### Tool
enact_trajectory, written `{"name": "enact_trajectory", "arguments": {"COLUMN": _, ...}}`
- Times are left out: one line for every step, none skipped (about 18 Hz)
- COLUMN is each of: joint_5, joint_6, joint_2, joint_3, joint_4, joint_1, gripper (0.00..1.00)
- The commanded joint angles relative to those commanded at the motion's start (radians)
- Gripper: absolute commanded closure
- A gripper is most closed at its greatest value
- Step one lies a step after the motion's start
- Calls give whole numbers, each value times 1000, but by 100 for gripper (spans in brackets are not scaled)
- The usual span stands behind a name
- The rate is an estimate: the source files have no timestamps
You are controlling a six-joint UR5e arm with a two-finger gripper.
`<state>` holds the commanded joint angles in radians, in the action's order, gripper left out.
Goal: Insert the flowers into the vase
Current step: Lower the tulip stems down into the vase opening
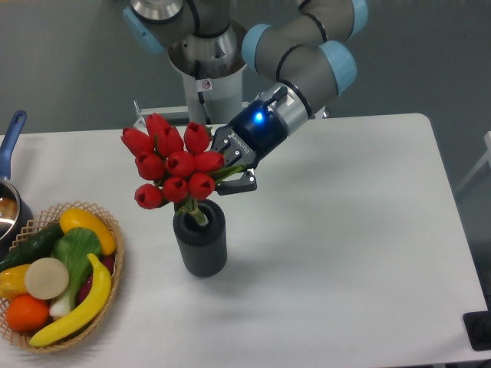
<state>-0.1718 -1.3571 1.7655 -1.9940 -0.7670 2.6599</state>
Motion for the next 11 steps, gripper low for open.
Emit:
{"name": "enact_trajectory", "arguments": {"joint_5": 0, "joint_6": -51, "joint_2": 9, "joint_3": -26, "joint_4": 0, "joint_1": 0, "gripper": 81}}
{"name": "enact_trajectory", "arguments": {"joint_5": 0, "joint_6": -92, "joint_2": 15, "joint_3": -52, "joint_4": 0, "joint_1": 0, "gripper": 80}}
{"name": "enact_trajectory", "arguments": {"joint_5": 0, "joint_6": -117, "joint_2": 15, "joint_3": -74, "joint_4": 0, "joint_1": 2, "gripper": 80}}
{"name": "enact_trajectory", "arguments": {"joint_5": -2, "joint_6": -122, "joint_2": 15, "joint_3": -89, "joint_4": 0, "joint_1": 2, "gripper": 80}}
{"name": "enact_trajectory", "arguments": {"joint_5": -2, "joint_6": -125, "joint_2": 15, "joint_3": -94, "joint_4": 0, "joint_1": 2, "gripper": 80}}
{"name": "enact_trajectory", "arguments": {"joint_5": -2, "joint_6": -129, "joint_2": 19, "joint_3": -95, "joint_4": 0, "joint_1": 2, "gripper": 80}}
{"name": "enact_trajectory", "arguments": {"joint_5": -3, "joint_6": -134, "joint_2": 25, "joint_3": -95, "joint_4": 0, "joint_1": 2, "gripper": 80}}
{"name": "enact_trajectory", "arguments": {"joint_5": -3, "joint_6": -135, "joint_2": 26, "joint_3": -92, "joint_4": 0, "joint_1": 2, "gripper": 80}}
{"name": "enact_trajectory", "arguments": {"joint_5": -3, "joint_6": -137, "joint_2": 29, "joint_3": -92, "joint_4": 0, "joint_1": 2, "gripper": 80}}
{"name": "enact_trajectory", "arguments": {"joint_5": -6, "joint_6": -138, "joint_2": 38, "joint_3": -94, "joint_4": 0, "joint_1": 2, "gripper": 80}}
{"name": "enact_trajectory", "arguments": {"joint_5": -8, "joint_6": -146, "joint_2": 45, "joint_3": -94, "joint_4": 0, "joint_1": 2, "gripper": 79}}
